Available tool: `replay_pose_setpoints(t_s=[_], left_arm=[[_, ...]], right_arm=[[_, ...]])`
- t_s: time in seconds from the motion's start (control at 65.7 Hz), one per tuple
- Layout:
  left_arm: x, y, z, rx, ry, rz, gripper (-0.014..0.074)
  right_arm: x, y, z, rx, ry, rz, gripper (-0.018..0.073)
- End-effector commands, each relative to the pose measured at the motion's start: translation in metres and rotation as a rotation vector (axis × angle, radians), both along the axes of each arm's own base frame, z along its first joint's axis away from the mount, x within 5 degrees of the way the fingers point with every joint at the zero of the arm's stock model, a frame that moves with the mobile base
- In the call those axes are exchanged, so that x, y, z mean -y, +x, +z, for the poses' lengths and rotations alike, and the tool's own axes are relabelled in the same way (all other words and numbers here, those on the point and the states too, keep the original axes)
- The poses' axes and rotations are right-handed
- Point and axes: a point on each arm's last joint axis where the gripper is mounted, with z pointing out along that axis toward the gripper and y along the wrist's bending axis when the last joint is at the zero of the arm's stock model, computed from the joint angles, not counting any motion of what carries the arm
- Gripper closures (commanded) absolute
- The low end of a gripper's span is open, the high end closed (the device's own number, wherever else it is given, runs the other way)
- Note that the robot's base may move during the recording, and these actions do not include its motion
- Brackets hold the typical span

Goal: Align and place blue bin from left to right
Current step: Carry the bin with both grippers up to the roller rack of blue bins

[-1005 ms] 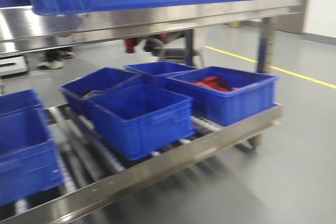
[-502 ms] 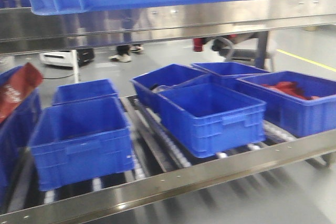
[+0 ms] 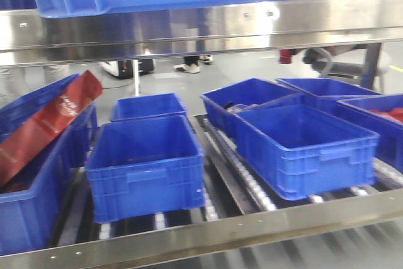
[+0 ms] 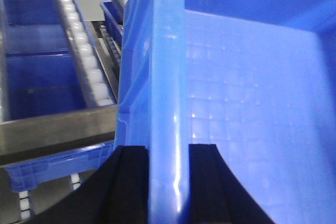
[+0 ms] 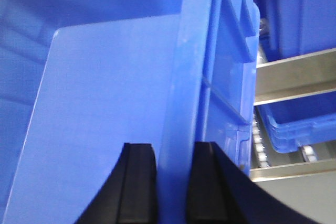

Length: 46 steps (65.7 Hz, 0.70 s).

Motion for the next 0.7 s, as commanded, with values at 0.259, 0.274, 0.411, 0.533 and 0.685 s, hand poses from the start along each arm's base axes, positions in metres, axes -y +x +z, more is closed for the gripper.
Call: replay_pose_setpoints(t_s=[0.259, 0.274, 0.411, 0.533, 0.685], left_arm=[[0.0014, -0.0049, 0.0394, 0.296, -0.134, -0.006, 0.0708], [0.0014, -0.0049, 0.0394, 0.296, -0.134, -0.006, 0.0708], [0.0014, -0.0049, 0.0394, 0.296, -0.134, -0.006, 0.0708], [0.0014, -0.0049, 0.0394, 0.296, -0.134, -0.006, 0.0708], [0.0014, -0.0049, 0.0394, 0.296, -0.134, -0.006, 0.0708]], right_arm=[[0.0005, -0.0073, 0.0165, 0.109, 0.003, 0.003, 0.0631], [0.0005, -0.0073, 0.0165, 0.109, 0.003, 0.003, 0.0631], [0.0005, -0.0073, 0.0165, 0.109, 0.003, 0.003, 0.0631], [0.0005, -0.0073, 0.0165, 0.109, 0.003, 0.003, 0.0631], [0.0005, -0.0073, 0.0165, 0.109, 0.003, 0.003, 0.0631]])
